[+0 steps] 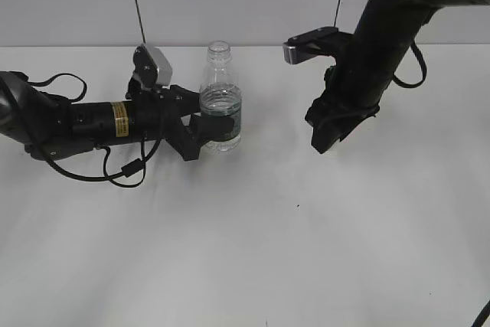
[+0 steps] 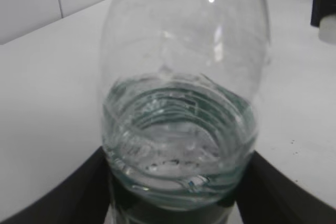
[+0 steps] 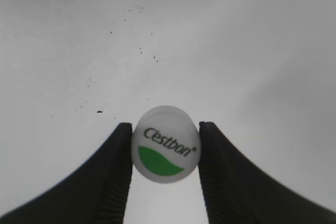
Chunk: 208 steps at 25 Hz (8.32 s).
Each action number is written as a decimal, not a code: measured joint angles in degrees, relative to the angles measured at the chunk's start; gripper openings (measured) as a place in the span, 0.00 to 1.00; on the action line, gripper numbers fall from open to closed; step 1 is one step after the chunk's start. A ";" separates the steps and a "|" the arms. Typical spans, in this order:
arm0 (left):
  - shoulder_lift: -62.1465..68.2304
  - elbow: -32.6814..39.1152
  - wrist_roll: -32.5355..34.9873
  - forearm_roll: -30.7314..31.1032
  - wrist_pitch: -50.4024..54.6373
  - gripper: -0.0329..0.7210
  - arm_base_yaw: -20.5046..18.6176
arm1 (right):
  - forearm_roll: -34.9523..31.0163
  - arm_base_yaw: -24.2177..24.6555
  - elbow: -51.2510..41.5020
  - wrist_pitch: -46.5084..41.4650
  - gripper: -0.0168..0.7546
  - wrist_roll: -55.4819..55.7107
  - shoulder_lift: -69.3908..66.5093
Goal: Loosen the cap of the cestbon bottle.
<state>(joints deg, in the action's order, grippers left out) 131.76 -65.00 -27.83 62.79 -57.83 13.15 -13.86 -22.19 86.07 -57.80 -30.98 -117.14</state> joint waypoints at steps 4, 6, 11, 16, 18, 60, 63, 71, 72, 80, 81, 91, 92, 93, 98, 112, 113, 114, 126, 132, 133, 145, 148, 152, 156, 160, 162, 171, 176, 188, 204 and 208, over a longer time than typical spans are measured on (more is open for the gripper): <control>0.00 0.00 0.00 0.05 -0.06 0.60 -0.70 | -0.63 -0.64 -6.19 7.85 0.41 -1.42 0.00; 0.00 0.00 0.00 0.05 -0.10 0.60 -0.77 | -0.68 -1.18 -8.35 10.81 0.41 -1.89 -0.19; 0.00 0.00 0.00 0.05 -0.10 0.60 -0.89 | -0.56 -1.89 -9.36 13.56 0.41 -2.17 -1.76; 0.00 0.00 0.00 0.05 -0.12 0.60 -1.49 | -0.31 -1.89 -9.42 14.83 0.41 -2.53 -2.26; 0.00 0.00 -0.18 -0.02 -0.12 0.60 -1.60 | -0.31 -1.89 -9.55 15.20 0.41 -2.85 -2.26; -3.43 15.71 9.12 10.28 -10.29 0.60 -2.37 | 0.71 -1.89 -9.61 16.13 0.48 -20.29 -2.26; -3.43 15.72 9.12 10.43 -10.43 0.60 -2.37 | 0.71 -1.89 -9.66 16.08 0.63 -20.65 -2.26; -3.43 15.83 9.12 11.26 -10.75 0.60 -2.37 | 0.71 -1.89 -9.65 15.82 0.77 -20.72 -2.26; -3.43 15.83 9.12 11.36 -10.75 0.63 -2.37 | 0.65 -1.89 -9.65 15.83 0.77 -20.72 -2.26; -1.81 16.82 9.06 14.83 -6.48 0.86 -4.11 | 0.13 -1.89 -9.65 15.27 0.77 -20.72 -2.26; -1.81 16.82 9.06 14.97 -6.51 0.86 -4.45 | 0.13 -1.89 -9.65 14.89 0.77 -20.72 -2.26; -2.99 16.84 7.64 15.94 -7.22 0.83 -12.37 | 0.09 -1.89 -9.65 13.52 0.77 -20.72 -0.98; -3.77 16.84 7.12 15.94 -7.02 0.83 -13.25 | 0.09 -1.89 -9.65 13.52 0.77 -20.72 -0.61; -5.12 16.84 6.72 16.00 -6.65 0.83 -14.25 | 0.09 -1.89 -9.65 13.52 0.77 -20.72 -0.26; -12.69 16.88 2.99 15.95 -3.82 0.83 -17.64 | 0.15 -1.89 -9.65 13.58 0.77 -20.72 0.94; -35.80 16.90 0.22 6.89 13.18 0.83 -18.27 | 1.50 -1.89 1.34 12.01 0.77 -16.91 7.67; -37.01 16.90 0.22 5.46 13.29 0.83 -18.27 | 2.19 -1.89 2.26 11.44 0.77 -16.59 8.14; -38.62 16.90 0.22 4.05 13.40 0.83 -18.27 | 3.44 -1.89 3.01 10.87 0.77 -15.98 8.58; -52.64 15.18 -4.89 -7.31 33.93 0.83 -18.27 | 26.70 -1.89 9.68 3.46 0.77 3.25 15.67; -55.73 12.73 -10.05 -8.89 59.05 0.83 -18.27 | 37.70 1.14 9.82 -7.69 0.77 13.94 17.38; -56.17 12.67 -10.19 -9.35 62.62 0.83 -18.27 | 37.41 2.48 9.82 -9.49 0.77 15.25 17.38; -56.98 12.04 28.42 -53.45 96.65 0.83 -18.27 | 21.35 12.18 9.82 -11.91 0.68 17.58 21.09; -57.98 11.08 32.00 -59.02 105.30 0.83 -18.27 | 18.97 12.18 9.28 -11.91 0.68 17.58 23.76; -62.10 10.80 33.22 -61.16 112.10 0.83 -18.27 | 17.69 12.18 5.74 -11.91 0.68 17.58 28.85; -68.85 10.80 33.46 -61.48 114.85 0.83 -18.27 | 17.57 12.18 0.01 -11.91 0.68 18.57 34.48; -75.50 11.59 33.48 -61.53 115.30 0.83 -18.27 | 16.97 12.18 -6.26 -11.97 0.68 20.11 41.20; -78.62 13.06 33.52 -61.60 115.78 0.83 -18.27 | 16.55 12.18 -9.09 -11.97 0.68 20.47 44.65; -90.87 23.01 33.52 -64.58 118.06 0.83 -18.27 | 15.66 12.18 -20.07 -11.94 0.68 21.07 56.96; -96.49 25.73 33.52 -65.75 121.12 0.83 -18.27 | 15.11 12.18 -29.11 -9.21 0.68 21.86 64.66; -106.23 32.79 33.52 -66.50 120.92 0.82 -18.27 | 14.84 12.18 -46.39 -1.27 0.68 26.28 80.27; -108.11 34.76 33.52 -66.45 119.23 0.77 -18.27 | 11.25 12.18 -55.46 2.80 0.68 26.58 82.69; -112.12 34.76 33.52 -66.45 119.18 0.76 -18.27 | 12.37 12.18 -55.39 -3.33 0.68 26.33 86.15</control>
<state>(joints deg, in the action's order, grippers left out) 19.65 -30.24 5.69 -3.66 61.35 -5.13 -1.49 -10.00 30.68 -61.13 -4.65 -30.99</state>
